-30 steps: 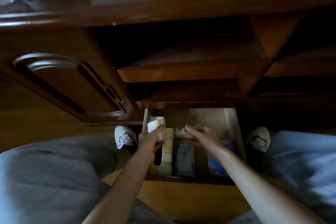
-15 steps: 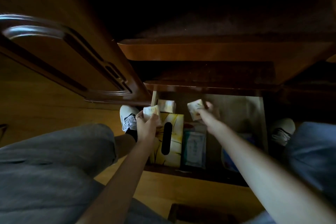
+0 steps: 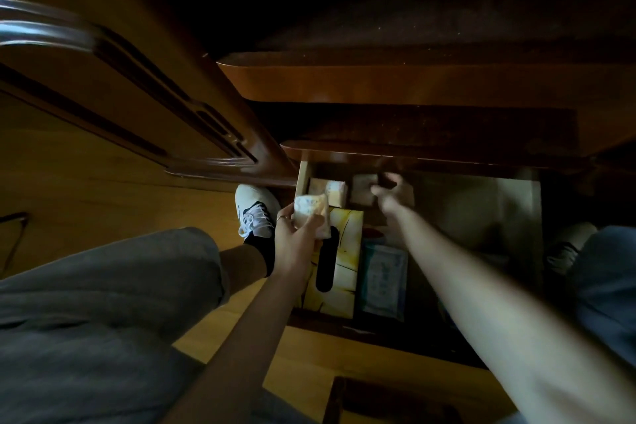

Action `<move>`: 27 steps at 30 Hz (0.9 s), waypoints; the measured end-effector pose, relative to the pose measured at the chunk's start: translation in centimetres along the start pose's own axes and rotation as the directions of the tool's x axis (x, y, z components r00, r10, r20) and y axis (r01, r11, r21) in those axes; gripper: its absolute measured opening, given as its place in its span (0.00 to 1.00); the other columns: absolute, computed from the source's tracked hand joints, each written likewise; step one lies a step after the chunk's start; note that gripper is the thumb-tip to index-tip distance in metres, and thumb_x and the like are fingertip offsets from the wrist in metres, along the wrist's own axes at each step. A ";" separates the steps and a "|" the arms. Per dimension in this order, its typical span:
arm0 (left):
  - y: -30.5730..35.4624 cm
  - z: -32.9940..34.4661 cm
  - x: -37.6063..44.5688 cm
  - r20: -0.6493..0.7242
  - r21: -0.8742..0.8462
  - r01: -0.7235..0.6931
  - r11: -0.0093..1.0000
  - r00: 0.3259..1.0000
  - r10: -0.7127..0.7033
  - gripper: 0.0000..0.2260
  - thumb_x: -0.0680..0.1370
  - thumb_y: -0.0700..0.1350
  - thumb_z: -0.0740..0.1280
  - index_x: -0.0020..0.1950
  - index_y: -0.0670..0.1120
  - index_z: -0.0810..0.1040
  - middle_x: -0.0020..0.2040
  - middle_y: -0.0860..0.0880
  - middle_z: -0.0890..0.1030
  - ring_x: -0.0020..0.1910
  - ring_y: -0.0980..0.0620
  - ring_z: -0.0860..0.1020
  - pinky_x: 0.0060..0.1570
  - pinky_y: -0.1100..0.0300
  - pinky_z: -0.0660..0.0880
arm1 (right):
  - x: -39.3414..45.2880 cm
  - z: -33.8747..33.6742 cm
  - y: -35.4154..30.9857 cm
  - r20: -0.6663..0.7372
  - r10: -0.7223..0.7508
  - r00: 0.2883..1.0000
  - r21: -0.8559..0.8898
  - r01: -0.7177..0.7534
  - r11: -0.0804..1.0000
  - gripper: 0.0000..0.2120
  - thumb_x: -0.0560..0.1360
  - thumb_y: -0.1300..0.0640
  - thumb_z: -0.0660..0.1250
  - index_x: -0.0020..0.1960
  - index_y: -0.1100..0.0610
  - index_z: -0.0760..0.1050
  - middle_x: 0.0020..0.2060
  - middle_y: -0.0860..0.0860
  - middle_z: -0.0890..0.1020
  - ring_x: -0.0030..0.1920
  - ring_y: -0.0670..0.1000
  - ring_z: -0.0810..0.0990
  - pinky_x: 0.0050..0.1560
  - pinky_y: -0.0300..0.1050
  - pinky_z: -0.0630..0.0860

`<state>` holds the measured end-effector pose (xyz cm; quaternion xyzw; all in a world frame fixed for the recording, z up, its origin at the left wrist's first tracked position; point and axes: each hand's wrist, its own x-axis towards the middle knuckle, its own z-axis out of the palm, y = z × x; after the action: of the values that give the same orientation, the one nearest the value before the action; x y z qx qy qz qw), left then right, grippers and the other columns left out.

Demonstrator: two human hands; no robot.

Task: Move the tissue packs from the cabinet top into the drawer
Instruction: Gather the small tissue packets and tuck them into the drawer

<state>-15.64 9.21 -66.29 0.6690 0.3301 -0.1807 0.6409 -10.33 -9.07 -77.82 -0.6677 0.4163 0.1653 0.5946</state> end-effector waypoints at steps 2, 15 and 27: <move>-0.1 0.2 0.2 0.004 0.011 -0.003 1.000 1.000 0.003 0.25 0.77 0.39 0.71 0.72 0.44 0.68 0.61 0.42 0.80 0.56 0.45 0.82 0.46 0.56 0.80 | 0.0 0.4 0.0 -0.006 -0.040 0.999 -0.184 0.038 0.982 0.22 0.79 0.62 0.68 0.72 0.53 0.71 0.67 0.56 0.76 0.64 0.56 0.77 0.56 0.48 0.77; 0.0 0.4 -0.3 0.046 0.099 -0.034 0.994 0.999 0.029 0.22 0.79 0.35 0.66 0.72 0.45 0.67 0.57 0.43 0.79 0.55 0.43 0.82 0.55 0.44 0.81 | 0.5 0.0 0.5 0.184 -0.248 0.951 -0.607 0.308 0.732 0.19 0.77 0.62 0.71 0.66 0.53 0.72 0.48 0.50 0.80 0.53 0.54 0.83 0.45 0.47 0.80; -0.9 1.8 1.1 0.201 0.185 -0.203 0.962 0.966 0.165 0.15 0.77 0.38 0.72 0.63 0.46 0.75 0.55 0.45 0.84 0.50 0.52 0.85 0.47 0.57 0.83 | -5.7 -3.0 -3.1 0.578 -0.240 0.780 -0.168 0.402 0.900 0.16 0.75 0.35 0.65 0.59 0.39 0.78 0.54 0.40 0.82 0.53 0.41 0.80 0.49 0.41 0.74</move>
<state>-15.12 7.67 -67.88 0.7395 0.1856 -0.2139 0.6107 -12.25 -10.01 -70.99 -0.7322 0.0809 0.3005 0.6058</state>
